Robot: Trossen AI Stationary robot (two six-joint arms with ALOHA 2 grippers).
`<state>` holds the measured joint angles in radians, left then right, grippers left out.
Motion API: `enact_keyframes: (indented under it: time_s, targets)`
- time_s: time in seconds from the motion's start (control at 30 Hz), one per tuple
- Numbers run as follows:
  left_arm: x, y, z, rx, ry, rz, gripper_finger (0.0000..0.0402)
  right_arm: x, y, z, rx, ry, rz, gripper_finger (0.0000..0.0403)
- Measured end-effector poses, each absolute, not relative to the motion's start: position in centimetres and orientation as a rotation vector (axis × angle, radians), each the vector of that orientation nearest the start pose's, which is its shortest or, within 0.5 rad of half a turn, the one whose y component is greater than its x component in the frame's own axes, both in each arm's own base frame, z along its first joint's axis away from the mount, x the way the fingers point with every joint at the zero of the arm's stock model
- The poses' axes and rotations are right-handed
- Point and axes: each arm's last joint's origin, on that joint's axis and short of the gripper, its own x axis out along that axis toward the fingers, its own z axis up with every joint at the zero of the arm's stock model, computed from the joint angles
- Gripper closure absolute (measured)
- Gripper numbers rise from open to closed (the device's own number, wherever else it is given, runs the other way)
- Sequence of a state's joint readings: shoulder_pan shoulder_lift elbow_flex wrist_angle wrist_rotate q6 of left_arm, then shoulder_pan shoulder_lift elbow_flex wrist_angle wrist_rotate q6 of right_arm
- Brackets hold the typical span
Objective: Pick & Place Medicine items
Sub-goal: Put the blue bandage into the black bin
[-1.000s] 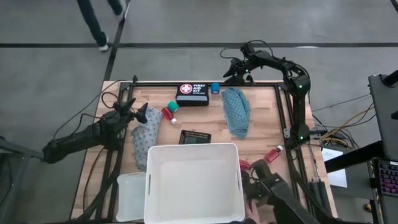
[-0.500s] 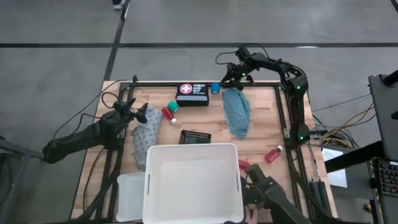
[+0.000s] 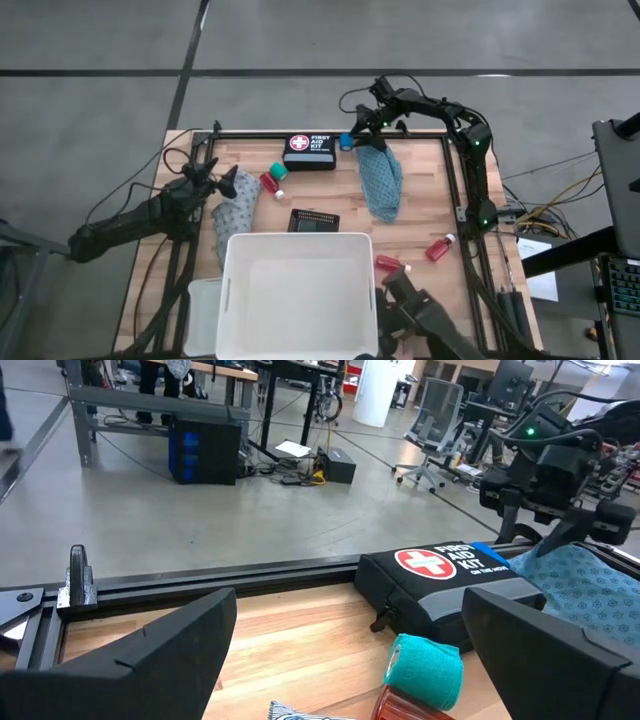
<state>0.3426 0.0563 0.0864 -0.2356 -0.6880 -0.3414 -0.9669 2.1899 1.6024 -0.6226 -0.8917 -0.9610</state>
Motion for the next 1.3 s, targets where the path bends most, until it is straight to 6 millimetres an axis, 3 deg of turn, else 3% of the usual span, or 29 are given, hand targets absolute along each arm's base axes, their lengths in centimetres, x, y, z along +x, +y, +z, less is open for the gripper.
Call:
enact_keyframes:
  time_s: [0.3,0.73,1.0,1.3]
  targets:
    - [7.6,4.7,16.7,-0.272,0.035,1.051,0.0009,27.9,-34.9,15.0,0.0,0.711,0.205,0.0172]
    - [7.6,4.7,16.7,-0.272,0.034,1.052,0.0009,27.9,-34.8,13.8,0.126,0.739,0.207,0.0172]
    - [7.6,4.7,16.7,-0.273,0.034,1.052,0.0009,27.1,-33.6,15.1,0.193,0.798,0.229,0.0172]
    - [7.6,4.7,16.7,-0.272,0.035,1.051,0.0009,27.3,-30.7,14.7,0.29,0.856,0.408,0.0173]
